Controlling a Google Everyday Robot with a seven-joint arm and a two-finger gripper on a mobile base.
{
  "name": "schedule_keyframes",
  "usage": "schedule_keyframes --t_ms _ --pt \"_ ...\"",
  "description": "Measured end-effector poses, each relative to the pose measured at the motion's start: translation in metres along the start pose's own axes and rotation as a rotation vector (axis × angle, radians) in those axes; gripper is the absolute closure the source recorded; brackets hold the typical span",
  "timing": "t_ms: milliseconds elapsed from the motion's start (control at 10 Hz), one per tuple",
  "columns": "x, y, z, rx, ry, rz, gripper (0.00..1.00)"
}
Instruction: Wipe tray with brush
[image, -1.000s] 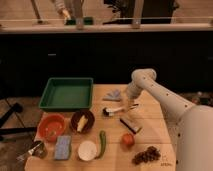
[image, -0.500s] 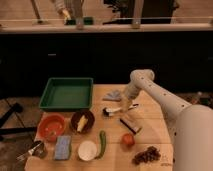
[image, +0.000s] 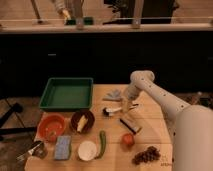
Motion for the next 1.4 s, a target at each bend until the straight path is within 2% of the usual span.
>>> schedule_keyframes --t_ms 1000,1100,1300,1400 --pt "0.024 0.0 0.008 -0.03 0.007 0.021 0.21" --pt "0.024 0.001 0.01 -0.037 0.008 0.019 0.27" --pt "0.023 0.002 0.011 -0.049 0.008 0.013 0.49" --pt "0.022 0.002 0.011 -0.051 0.008 0.011 0.57"
